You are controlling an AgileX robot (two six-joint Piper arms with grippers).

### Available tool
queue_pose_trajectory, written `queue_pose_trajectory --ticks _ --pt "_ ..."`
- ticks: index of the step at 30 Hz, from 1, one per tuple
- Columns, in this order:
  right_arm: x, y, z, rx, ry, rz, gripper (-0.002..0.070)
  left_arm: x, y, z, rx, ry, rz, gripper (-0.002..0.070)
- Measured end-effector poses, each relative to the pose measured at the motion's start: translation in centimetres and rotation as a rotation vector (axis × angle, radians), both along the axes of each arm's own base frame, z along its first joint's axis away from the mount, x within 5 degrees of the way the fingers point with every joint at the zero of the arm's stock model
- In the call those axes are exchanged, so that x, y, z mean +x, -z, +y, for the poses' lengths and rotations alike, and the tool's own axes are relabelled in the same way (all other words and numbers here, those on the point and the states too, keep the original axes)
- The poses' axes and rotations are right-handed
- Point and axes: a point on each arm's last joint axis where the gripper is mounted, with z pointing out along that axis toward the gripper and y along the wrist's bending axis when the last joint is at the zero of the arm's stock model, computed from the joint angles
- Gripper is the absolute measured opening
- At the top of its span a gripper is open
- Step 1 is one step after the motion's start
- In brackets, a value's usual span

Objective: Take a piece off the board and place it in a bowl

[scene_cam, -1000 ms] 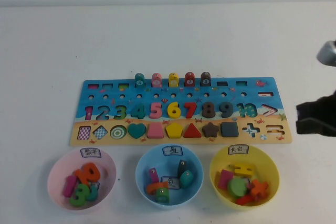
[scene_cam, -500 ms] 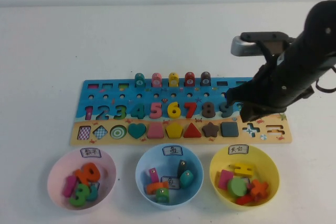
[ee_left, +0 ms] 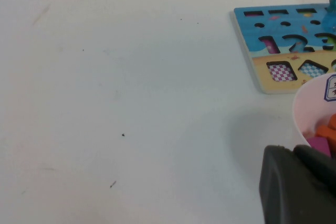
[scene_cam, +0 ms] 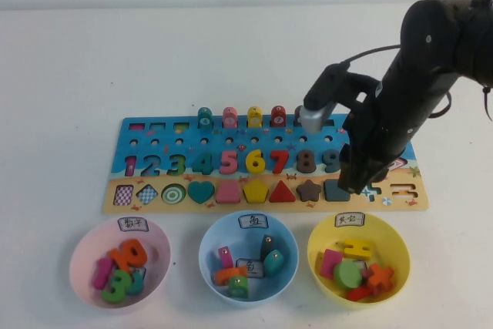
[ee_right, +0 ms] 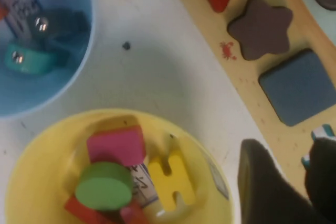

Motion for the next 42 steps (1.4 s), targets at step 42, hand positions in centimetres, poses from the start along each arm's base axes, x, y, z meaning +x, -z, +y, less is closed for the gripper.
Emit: queue_pose_trajectory --ticks 42 --pt "2.6 4.4 1.0 -0.023 -0.531 -0.070 0.0342 0.0 0.0 0.0 0.000 0.000 0.000 -0.0004"
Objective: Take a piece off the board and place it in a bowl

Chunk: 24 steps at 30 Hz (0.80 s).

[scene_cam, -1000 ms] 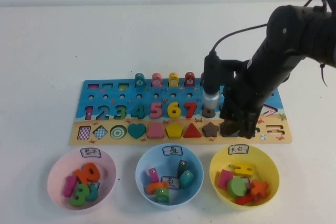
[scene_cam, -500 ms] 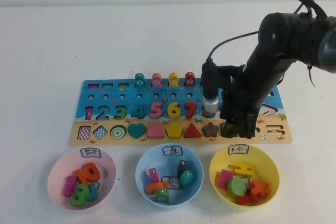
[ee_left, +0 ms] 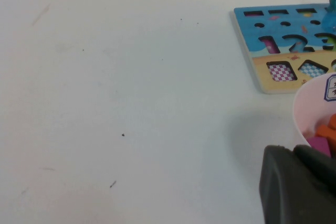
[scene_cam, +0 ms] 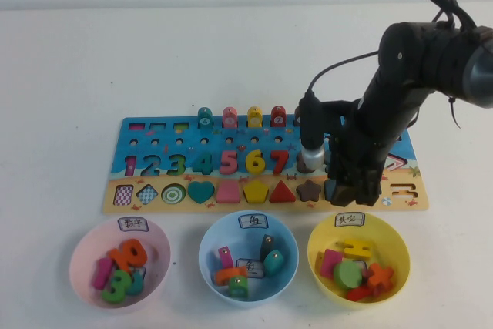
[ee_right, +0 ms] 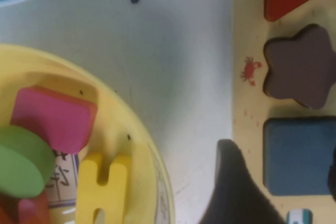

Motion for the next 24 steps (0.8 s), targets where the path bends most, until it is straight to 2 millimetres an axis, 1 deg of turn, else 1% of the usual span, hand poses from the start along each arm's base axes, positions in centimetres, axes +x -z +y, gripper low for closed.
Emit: queue_pose_trajectory --ticks 3,9,24 --pt "0.1 0.1 0.0 -0.004 -0.003 -0.008 0.0342 0.0 0.0 0.0 0.000 0.000 0.000 -0.0004" --pt "0.3 0.8 -0.2 -0.033 -0.014 -0.004 0.0342 0.0 0.0 0.0 0.000 0.000 0.000 -0.0004" --pt "0.7 1.1 0.0 -0.025 -0.006 -0.040 0.0343 0.0 0.0 0.0 0.000 0.000 0.000 -0.0004"
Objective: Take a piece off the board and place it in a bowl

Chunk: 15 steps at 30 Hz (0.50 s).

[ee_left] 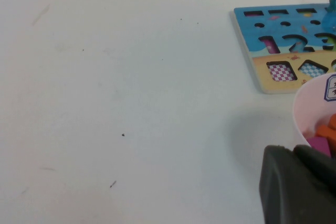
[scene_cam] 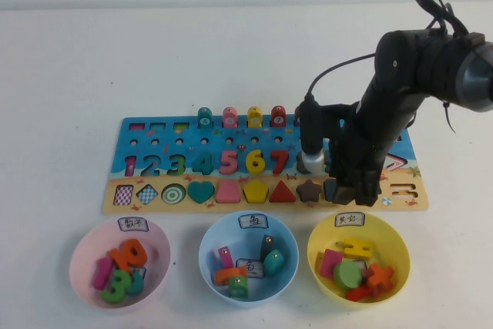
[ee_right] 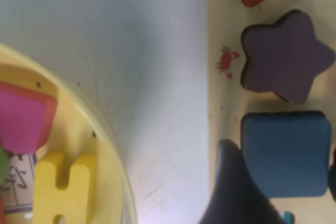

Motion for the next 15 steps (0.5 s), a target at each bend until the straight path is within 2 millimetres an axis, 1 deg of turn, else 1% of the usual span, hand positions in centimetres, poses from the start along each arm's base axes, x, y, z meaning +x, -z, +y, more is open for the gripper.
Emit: queue_pose_trajectory --ticks 3,15 --pt "0.11 0.36 0.04 -0.002 0.001 0.002 0.0343 0.00 0.00 0.00 0.000 0.000 0.000 -0.0004" --pt "0.24 0.61 0.08 -0.002 0.003 -0.002 0.0343 0.00 0.00 0.00 0.000 0.000 0.000 -0.0004"
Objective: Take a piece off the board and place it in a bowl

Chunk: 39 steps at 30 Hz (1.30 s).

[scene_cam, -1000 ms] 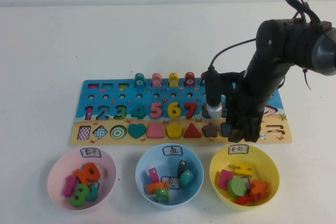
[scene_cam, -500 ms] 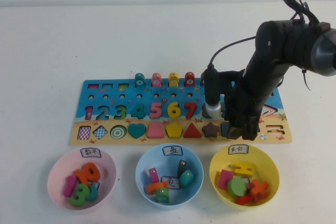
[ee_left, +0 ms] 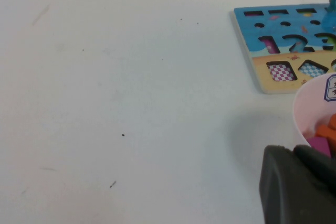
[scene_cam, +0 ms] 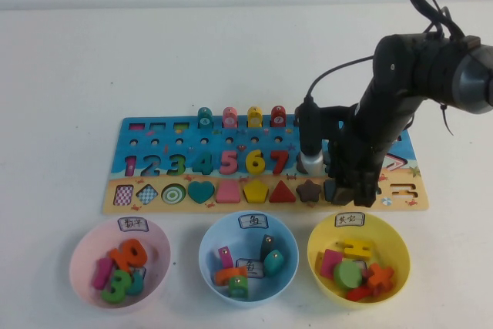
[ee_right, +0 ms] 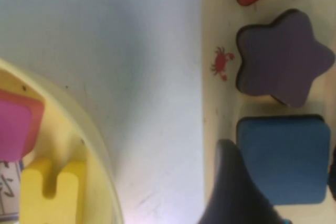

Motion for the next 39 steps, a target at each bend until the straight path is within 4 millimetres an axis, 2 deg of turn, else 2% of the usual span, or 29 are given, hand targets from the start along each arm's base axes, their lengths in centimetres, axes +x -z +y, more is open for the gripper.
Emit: queue_pose_trajectory --ticks 13,20,31,34,39 --pt "0.1 0.5 0.0 -0.009 -0.001 0.003 0.0343 0.0 0.0 0.0 0.000 0.000 0.000 -0.0004" --pt "0.2 0.5 0.0 -0.008 -0.001 -0.001 0.0286 0.0 0.0 0.0 0.000 0.000 0.000 -0.0004" --pt "0.2 0.5 0.0 -0.007 0.000 -0.004 0.0286 0.0 0.0 0.0 0.000 0.000 0.000 -0.0004" --pt "0.1 -0.1 -0.1 -0.005 -0.002 -0.018 0.0286 0.0 0.0 0.0 0.000 0.000 0.000 -0.0004" --pt "-0.2 -2.2 -0.3 0.013 -0.003 -0.065 0.0286 0.0 0.0 0.0 0.000 0.000 0.000 -0.0004"
